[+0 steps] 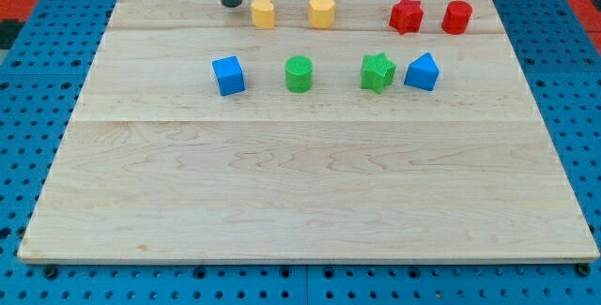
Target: Push the red circle into the green star
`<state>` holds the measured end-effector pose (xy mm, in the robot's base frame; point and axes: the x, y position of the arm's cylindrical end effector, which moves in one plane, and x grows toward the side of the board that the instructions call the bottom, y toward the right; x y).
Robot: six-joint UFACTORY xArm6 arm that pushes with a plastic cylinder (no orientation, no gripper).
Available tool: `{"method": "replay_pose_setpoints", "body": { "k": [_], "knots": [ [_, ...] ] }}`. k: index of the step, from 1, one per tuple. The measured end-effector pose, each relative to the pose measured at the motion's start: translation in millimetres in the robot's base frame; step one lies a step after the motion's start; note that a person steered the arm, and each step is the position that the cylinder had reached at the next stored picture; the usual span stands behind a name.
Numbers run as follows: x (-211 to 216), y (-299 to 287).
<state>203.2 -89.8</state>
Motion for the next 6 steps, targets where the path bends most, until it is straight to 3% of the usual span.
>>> {"method": "replay_pose_setpoints", "body": {
  "k": [1,2,4,6],
  "knots": [
    [-9,17],
    [-1,116],
    [-10,184],
    [-3,302]
  ]
}}
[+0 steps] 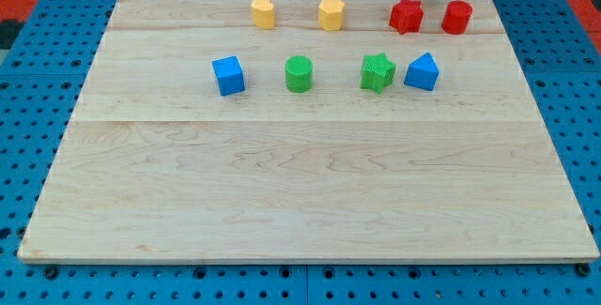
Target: Push the red circle into the green star
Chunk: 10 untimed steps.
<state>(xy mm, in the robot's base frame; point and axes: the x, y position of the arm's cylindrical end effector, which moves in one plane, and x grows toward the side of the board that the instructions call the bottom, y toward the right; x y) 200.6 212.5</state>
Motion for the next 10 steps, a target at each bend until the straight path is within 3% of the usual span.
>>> {"method": "replay_pose_setpoints", "body": {
  "k": [1,2,3,4,5,6,7,8,9,10],
  "knots": [
    [48,3],
    [35,4],
    [34,73],
    [75,24],
    [58,-17],
    [94,-19],
    [116,-59],
    [106,-26],
    [125,-26],
    [182,-44]
  ]
}}
